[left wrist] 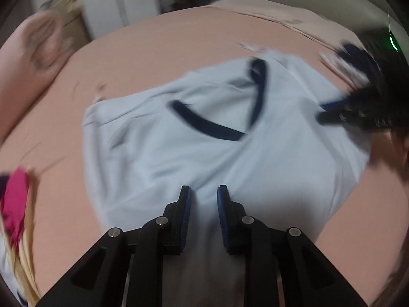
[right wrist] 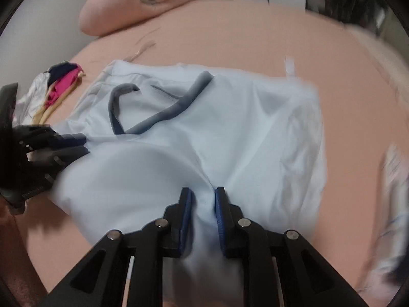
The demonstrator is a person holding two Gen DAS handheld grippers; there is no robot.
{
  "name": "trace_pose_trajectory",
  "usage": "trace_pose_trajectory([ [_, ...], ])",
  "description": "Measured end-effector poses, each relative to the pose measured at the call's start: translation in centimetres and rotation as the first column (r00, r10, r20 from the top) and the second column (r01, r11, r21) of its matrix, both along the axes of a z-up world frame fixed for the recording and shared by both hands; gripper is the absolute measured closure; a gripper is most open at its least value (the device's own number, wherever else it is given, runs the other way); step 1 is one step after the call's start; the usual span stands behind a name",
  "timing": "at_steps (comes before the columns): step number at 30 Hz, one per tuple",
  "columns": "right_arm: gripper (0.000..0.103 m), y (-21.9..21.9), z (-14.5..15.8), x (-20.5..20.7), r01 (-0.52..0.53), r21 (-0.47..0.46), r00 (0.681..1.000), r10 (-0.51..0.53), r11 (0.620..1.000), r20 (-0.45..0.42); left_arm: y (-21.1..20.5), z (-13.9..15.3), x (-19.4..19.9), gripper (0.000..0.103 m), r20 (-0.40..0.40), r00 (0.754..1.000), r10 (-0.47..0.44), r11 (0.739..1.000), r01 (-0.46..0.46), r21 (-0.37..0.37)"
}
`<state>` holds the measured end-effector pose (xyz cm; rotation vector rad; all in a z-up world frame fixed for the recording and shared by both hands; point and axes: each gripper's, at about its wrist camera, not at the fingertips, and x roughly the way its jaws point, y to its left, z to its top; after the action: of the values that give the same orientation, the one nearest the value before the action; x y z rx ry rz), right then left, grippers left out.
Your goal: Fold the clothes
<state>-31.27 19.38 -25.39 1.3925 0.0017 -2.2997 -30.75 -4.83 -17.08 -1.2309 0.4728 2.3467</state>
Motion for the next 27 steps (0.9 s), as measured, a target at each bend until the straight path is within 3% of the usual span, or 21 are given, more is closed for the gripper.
trace_pose_trajectory([
  [1, 0.085, 0.6, 0.6, 0.0, 0.02, -0.021, 1.0, -0.02, 1.0, 0.023, -0.3, 0.9, 0.1, 0.083, -0.024, 1.0, 0.013, 1.0, -0.012, 0.012],
  [2, 0.084, 1.2, 1.2, 0.0, 0.041, -0.039, 0.998, -0.039, 0.998, 0.046, -0.3, 2.0, 0.4, 0.083, -0.048, 0.999, -0.01, 0.997, 0.014, 0.07],
  [4, 0.084, 1.3, 3.7, 0.7, 0.042, -0.081, 0.999, -0.044, 0.996, -0.02, 0.0, 4.0, 1.0, 0.083, -0.096, 0.994, -0.054, 0.983, 0.07, 0.171],
  [6, 0.08, 0.3, 5.6, 1.4, 0.006, -0.12, 0.994, -0.019, 0.993, -0.111, 2.3, 3.7, 1.4, 0.083, -0.109, 0.987, -0.116, 0.975, 0.134, 0.177],
  [8, 0.07, -0.9, 5.0, 1.1, -0.025, -0.118, 0.993, 0.011, 0.993, -0.121, 4.7, 1.8, 1.4, 0.083, -0.078, 0.982, -0.173, 0.972, 0.183, 0.149],
  [10, 0.07, -2.2, 1.4, 0.0, -0.036, -0.033, 0.999, 0.036, 0.999, 0.002, 6.3, -1.9, 1.7, 0.082, -0.043, 0.979, -0.201, 0.979, 0.202, 0.024],
  [13, 0.09, -0.6, 0.0, 0.9, -0.036, -0.045, 0.999, 0.036, 0.998, 0.0, 6.0, -1.9, 2.9, 0.083, -0.112, 0.972, -0.204, 0.978, 0.207, 0.009],
  [17, 0.09, 2.5, 1.6, 1.6, 0.019, -0.147, 0.99, 0.003, 0.989, 0.144, 5.6, -1.5, 2.9, 0.083, -0.051, 0.976, -0.212, 0.975, 0.215, 0.048],
  [20, 0.087, 3.2, 4.5, 2.1, 0.055, -0.224, 0.998, -0.051, 0.973, 0.023, 5.4, -1.2, 3.0, 0.083, -0.006, 0.976, -0.219, 0.973, 0.219, 0.078],
  [22, 0.082, 2.1, 5.1, 2.5, 0.043, -0.227, 0.996, -0.059, 0.973, -0.067, 5.2, -1.0, 3.0, 0.083, 0.024, 0.974, -0.224, 0.97, 0.221, 0.098],
  [23, 0.072, 1.4, 4.6, 2.5, 0.022, -0.2, 0.997, -0.035, 0.979, -0.062, 5.1, -0.9, 3.0, 0.083, 0.039, 0.973, -0.227, 0.969, 0.221, 0.108],
  [25, 0.071, 0.0, 1.2, 2.5, -0.046, -0.039, 0.996, 0.049, 0.998, 0.074, 4.9, -0.7, 3.1, 0.082, 0.069, 0.97, -0.232, 0.966, 0.222, 0.128],
  [27, 0.078, 1.7, 1.3, 4.8, -0.105, -0.01, 0.994, 0.105, 0.994, -0.014, 4.8, -0.5, 3.1, 0.08, 0.099, 0.966, -0.238, 0.964, 0.223, 0.148],
])
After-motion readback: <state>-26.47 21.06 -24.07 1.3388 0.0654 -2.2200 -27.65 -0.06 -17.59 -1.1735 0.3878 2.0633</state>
